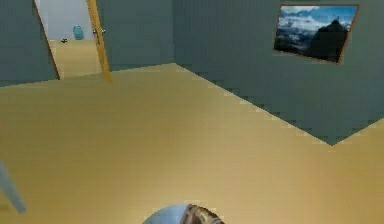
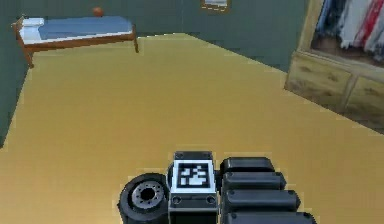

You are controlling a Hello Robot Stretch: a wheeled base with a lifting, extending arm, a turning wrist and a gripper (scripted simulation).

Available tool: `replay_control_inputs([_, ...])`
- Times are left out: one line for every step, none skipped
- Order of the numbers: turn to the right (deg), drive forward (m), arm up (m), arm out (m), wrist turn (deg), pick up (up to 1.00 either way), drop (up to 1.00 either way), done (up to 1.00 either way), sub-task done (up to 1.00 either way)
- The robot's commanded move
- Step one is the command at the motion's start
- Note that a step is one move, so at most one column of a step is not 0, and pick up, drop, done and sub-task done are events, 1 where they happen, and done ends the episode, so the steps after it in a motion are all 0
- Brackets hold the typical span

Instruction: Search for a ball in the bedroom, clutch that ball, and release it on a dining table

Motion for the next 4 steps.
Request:
replay_control_inputs([-27.0,0.0,0.0,0.0,0.0,0.0,0.0,0.0,0.0])
replay_control_inputs([0.0,0.95,0.0,0.0,0.0,0.0,0.0,0.0,0.0])
replay_control_inputs([-3.0,0.0,0.0,0.0,0.0,0.0,0.0,0.0,0.0])
replay_control_inputs([-3.0,0.0,0.0,0.0,0.0,0.0,0.0,0.0,0.0])
